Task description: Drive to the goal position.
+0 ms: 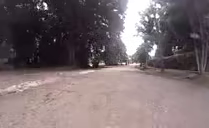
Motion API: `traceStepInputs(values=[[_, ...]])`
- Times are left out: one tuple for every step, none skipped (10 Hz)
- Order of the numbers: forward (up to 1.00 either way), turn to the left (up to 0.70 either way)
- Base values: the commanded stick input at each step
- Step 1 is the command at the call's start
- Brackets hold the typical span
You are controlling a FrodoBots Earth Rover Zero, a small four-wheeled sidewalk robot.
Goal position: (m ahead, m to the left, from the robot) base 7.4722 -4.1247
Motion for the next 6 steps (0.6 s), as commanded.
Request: traceStepInputs(values=[[0.70, 0.00], [0.70, 0.00], [0.70, 0.00], [0.70, 0.00], [0.70, 0.00], [0.70, 0.00]])
